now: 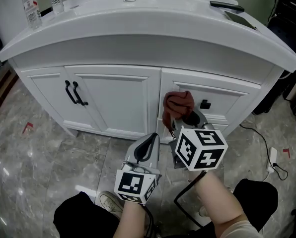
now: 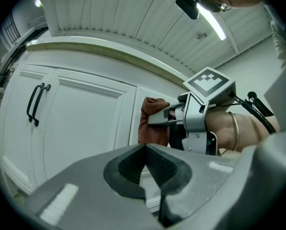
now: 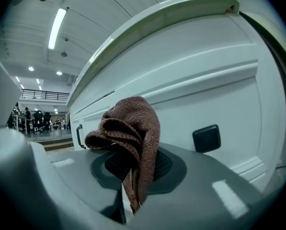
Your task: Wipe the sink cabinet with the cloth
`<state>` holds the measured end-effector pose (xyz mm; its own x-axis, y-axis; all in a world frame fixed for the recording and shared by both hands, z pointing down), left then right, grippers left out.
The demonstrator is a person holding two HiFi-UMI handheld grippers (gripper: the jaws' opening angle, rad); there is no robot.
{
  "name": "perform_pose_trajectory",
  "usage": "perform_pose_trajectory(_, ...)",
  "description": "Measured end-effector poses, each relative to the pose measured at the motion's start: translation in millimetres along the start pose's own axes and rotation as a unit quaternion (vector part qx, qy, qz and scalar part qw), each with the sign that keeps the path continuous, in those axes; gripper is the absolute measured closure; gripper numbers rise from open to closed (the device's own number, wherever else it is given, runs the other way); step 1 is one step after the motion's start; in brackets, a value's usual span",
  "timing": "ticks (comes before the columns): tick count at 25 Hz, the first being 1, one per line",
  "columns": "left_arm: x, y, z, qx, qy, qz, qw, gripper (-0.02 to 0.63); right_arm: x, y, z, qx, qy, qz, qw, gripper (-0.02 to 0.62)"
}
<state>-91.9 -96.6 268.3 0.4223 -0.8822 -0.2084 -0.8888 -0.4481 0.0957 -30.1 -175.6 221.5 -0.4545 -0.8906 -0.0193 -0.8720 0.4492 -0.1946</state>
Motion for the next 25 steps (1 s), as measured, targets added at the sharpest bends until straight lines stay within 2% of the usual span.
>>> perform_pose_trajectory(5, 7.8, -12.6, -4.4, 0.002, 0.004, -0.013, 0.9999, 0.606, -9.7, -30.0, -0.2, 0.012, -0.004, -0.051, 0.999, 0.512)
perform_pose_trajectory(12, 14.6, -22.0, -7.5, 0.001, 0.007, -0.021, 0.9998, 0.606, -22.0, -50.3, -10.4, 0.055, -0.01, -0.086, 0.995, 0.517)
perform_pose_trajectory(19, 22.4, -28.7, -13.7, -0.003, 0.012, -0.025, 0.9996, 0.606, -38.8, -60.2, -8.5, 0.064, -0.001, -0.074, 0.995, 0.515)
perform_pose_trajectory(25, 32.0, -46.8, -18.5, -0.002, 0.016, -0.043, 0.9989, 0.606, -55.6, -69.3, 3.4, 0.065, -0.015, -0.074, 0.995, 0.515)
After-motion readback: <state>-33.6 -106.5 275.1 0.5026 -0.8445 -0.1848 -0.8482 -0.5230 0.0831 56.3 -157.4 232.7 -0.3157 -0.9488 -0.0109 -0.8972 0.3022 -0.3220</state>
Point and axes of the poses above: the fingertips, and each gripper's own axes: x forward along the fingers, y to its left, z out of its top, the point moved 1 cm from there along -x, backward along the fingers, and after that the axes turned 8 degrees about -y, right-handed, at the moved point
